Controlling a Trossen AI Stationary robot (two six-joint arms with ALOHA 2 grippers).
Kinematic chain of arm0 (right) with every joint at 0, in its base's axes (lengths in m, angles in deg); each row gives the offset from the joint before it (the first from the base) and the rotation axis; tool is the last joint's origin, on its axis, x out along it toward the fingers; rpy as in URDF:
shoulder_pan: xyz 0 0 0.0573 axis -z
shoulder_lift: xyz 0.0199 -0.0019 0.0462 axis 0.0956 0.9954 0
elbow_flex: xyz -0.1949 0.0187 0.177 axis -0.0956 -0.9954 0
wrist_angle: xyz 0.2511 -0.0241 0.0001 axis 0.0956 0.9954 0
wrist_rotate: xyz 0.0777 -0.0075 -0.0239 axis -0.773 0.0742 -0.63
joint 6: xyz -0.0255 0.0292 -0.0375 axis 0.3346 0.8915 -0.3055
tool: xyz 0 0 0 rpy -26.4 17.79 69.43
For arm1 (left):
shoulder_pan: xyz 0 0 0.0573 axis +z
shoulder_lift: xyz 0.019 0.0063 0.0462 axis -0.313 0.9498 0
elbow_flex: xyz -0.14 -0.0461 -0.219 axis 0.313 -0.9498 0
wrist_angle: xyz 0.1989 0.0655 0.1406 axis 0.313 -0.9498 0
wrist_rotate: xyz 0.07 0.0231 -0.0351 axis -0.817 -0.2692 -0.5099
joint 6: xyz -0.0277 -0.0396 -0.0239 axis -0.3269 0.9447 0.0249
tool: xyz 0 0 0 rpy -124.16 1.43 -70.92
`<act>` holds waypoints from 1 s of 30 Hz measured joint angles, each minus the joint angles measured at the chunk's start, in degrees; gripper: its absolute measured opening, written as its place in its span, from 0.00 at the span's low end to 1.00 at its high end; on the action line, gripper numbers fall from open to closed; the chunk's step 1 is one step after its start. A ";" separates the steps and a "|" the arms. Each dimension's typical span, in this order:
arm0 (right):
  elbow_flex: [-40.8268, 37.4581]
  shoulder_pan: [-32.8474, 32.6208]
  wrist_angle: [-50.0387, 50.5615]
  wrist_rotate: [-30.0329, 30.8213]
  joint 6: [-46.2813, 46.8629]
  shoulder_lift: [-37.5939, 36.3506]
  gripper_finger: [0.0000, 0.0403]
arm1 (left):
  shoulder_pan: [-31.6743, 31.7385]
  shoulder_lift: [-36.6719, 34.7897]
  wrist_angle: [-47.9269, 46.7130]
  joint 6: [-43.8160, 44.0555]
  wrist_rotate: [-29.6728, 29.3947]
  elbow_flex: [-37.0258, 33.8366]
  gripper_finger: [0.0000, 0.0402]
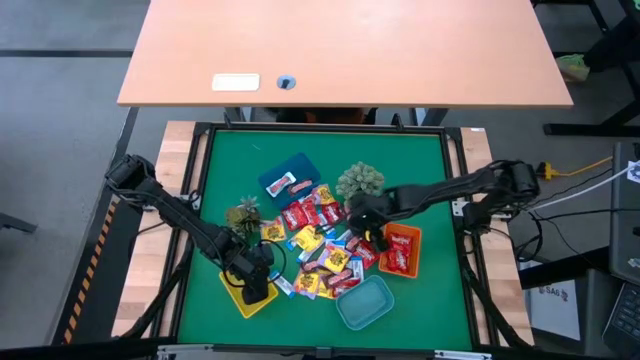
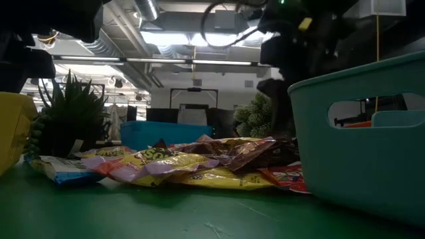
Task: Sort candy
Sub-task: Put the brown chocolate into the blue bin
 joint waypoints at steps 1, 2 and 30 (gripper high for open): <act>0.00 0.00 -0.09 0.19 -0.57 0.62 0.47 | 0.00 0.00 -0.02 0.00 0.00 0.00 0.44; 0.00 0.00 -0.07 0.18 -1.22 1.14 0.47 | 0.00 0.00 -0.02 0.00 -0.02 0.00 0.44; 0.04 0.00 0.63 -3.93 -4.59 5.42 0.47 | 0.00 0.00 -0.01 -0.02 -0.85 0.00 0.45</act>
